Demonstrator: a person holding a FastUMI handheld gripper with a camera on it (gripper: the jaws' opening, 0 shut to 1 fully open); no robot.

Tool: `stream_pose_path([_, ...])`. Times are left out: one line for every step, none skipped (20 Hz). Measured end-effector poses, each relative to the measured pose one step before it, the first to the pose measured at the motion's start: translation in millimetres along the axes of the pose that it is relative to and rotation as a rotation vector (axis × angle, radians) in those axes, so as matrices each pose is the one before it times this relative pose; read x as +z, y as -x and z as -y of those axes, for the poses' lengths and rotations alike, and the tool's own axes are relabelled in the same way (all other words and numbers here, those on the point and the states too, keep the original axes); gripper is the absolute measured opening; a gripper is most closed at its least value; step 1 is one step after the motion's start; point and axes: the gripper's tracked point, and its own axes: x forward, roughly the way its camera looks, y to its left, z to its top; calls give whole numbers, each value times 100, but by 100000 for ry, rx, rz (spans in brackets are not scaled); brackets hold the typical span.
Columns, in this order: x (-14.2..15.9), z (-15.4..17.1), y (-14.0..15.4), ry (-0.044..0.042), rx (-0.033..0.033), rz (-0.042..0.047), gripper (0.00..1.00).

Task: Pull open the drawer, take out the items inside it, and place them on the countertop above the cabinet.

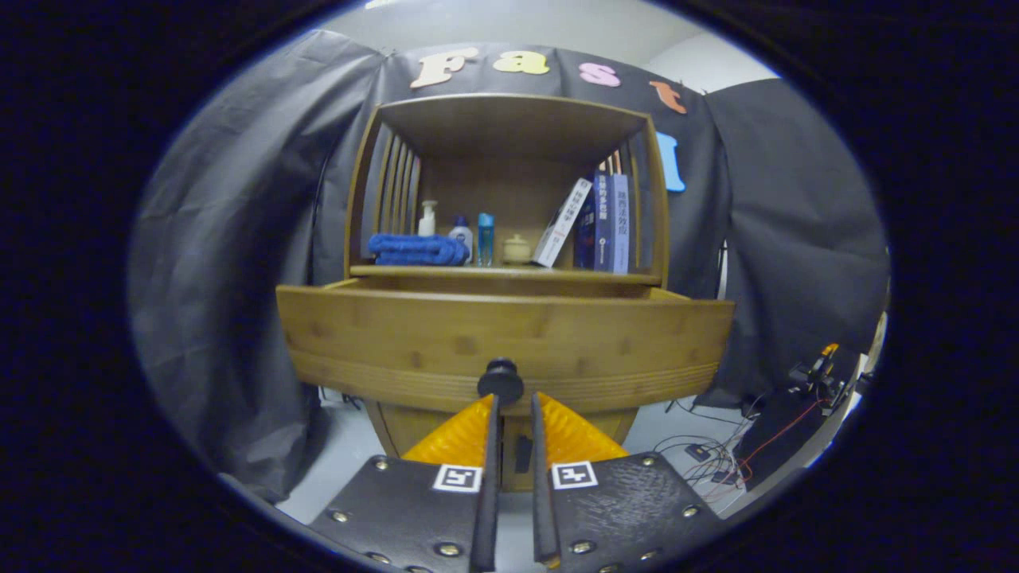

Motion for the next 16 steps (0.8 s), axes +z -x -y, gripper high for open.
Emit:
stream_pose_path([832, 317, -370, 230, -1496, 237, 21])
stream_pose_path([907, 210, -500, -75, -503, -238, 22])
stream_pose_path([856, -452, -240, -228, 1764, -57, 29])
stream_pose_path([1238, -137, -662, 91, -25, 1106, 36])
stream_pose_path([863, -16, -280, 597, 71, -439, 44])
stream_pose_path([822, -286, -851, 488, 563, -401, 51])
stream_pose_path([562, 18, -1070, 685, -375, -1051, 58])
stream_pose_path([249, 30, -1089, 300, -47, -1895, 61])
stream_pose_path([393, -796, -1098, 240, 1932, -2277, 61])
stream_pose_path([462, -899, -1056, 55, 2731, -1548, 65])
stream_pose_path([534, -351, -1328, 286, 2077, -2207, 65])
stream_pose_path([485, -196, -951, -747, 1097, -1154, 65])
stream_pose_path([180, 96, -1050, -461, -23, -2751, 65])
stream_pose_path([84, -103, -1117, -1118, 236, -3170, 65])
stream_pose_path([-266, -98, -1404, -924, -489, -4685, 72])
stream_pose_path([-416, -258, -1182, -65, 1090, -5223, 78])
